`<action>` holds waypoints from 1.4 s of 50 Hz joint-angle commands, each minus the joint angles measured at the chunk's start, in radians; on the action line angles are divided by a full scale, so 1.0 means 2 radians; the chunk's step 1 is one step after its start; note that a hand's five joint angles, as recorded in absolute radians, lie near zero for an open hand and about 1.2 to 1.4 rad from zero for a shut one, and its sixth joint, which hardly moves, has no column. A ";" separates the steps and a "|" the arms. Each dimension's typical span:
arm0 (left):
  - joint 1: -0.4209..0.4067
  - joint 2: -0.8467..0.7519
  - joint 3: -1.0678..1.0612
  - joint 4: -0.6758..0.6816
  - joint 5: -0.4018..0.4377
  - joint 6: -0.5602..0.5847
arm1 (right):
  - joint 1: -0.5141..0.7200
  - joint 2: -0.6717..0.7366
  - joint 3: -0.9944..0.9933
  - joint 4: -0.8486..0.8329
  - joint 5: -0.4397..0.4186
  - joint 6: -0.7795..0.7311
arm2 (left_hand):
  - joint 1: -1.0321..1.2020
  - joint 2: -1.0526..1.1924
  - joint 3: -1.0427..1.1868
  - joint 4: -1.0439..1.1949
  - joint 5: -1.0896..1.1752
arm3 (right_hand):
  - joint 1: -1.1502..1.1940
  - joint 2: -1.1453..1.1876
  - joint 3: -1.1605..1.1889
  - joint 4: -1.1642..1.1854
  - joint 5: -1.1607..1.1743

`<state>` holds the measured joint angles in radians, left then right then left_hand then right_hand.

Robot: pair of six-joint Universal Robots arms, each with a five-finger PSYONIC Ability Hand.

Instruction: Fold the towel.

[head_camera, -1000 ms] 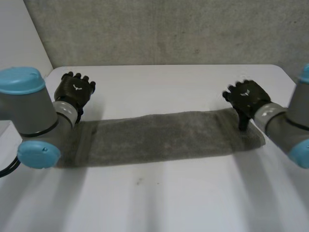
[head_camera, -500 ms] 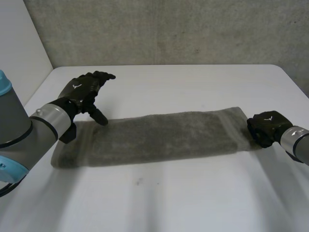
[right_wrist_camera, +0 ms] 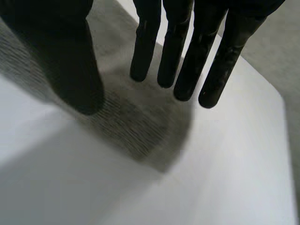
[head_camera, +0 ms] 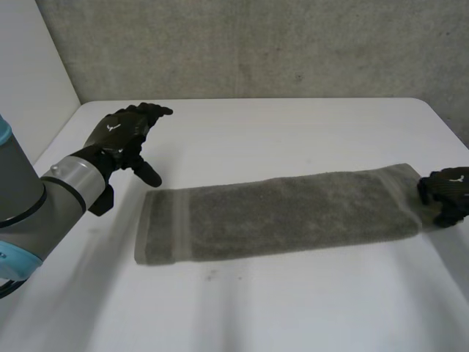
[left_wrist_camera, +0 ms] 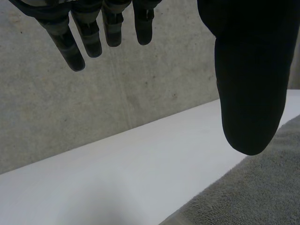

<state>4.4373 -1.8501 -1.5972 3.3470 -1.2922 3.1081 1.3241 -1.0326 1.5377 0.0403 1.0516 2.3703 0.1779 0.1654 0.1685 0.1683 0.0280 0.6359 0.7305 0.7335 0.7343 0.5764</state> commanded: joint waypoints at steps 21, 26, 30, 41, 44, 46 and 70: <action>0.000 0.011 -0.023 0.027 0.002 0.000 | -0.064 0.016 -0.016 -0.060 0.026 -0.042 | -0.002 0.005 0.003 0.003 -0.014 | 0.380 0.333 0.331 0.331 0.323; 0.000 0.013 -0.023 0.027 0.001 0.000 | -0.062 -0.010 -0.030 -0.057 0.039 -0.041 | -0.002 0.005 0.003 0.003 -0.014 | 0.380 0.333 0.331 0.331 0.323; 0.000 0.015 -0.023 0.027 0.001 0.000 | -0.043 -0.036 -0.028 -0.056 0.047 -0.036 | -0.002 0.005 0.003 0.003 -0.014 | 0.380 0.333 0.331 0.331 0.323; 0.003 0.026 -0.024 0.027 -0.001 0.000 | 0.212 -0.093 -0.033 -0.072 0.079 0.004 | -0.002 0.005 0.003 0.003 -0.014 | 0.380 0.333 0.331 0.331 0.323; 0.004 0.031 -0.027 0.028 0.000 0.000 | 0.304 -0.089 -0.029 -0.098 0.078 0.001 | -0.002 0.005 0.003 0.003 -0.014 | 0.380 0.333 0.331 0.331 0.323; 0.004 0.032 -0.029 0.029 0.000 0.000 | 0.343 -0.084 -0.026 -0.111 0.078 0.001 | -0.002 0.005 0.003 0.003 -0.014 | 0.380 0.333 0.331 0.331 0.323; -0.033 0.035 -0.017 0.037 -0.001 0.001 | 0.486 -0.029 -0.014 -0.122 0.128 0.009 | 0.003 0.009 0.008 0.008 -0.009 | -0.231 -0.278 -0.279 -0.280 -0.288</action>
<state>4.4182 -1.7799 -1.6598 3.4210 -1.2933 3.1103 2.3760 -0.9715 1.4818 -0.2103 1.2570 2.3215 0.1779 0.1653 0.1685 0.1679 0.0279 0.2607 0.3101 0.3210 0.3182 0.1544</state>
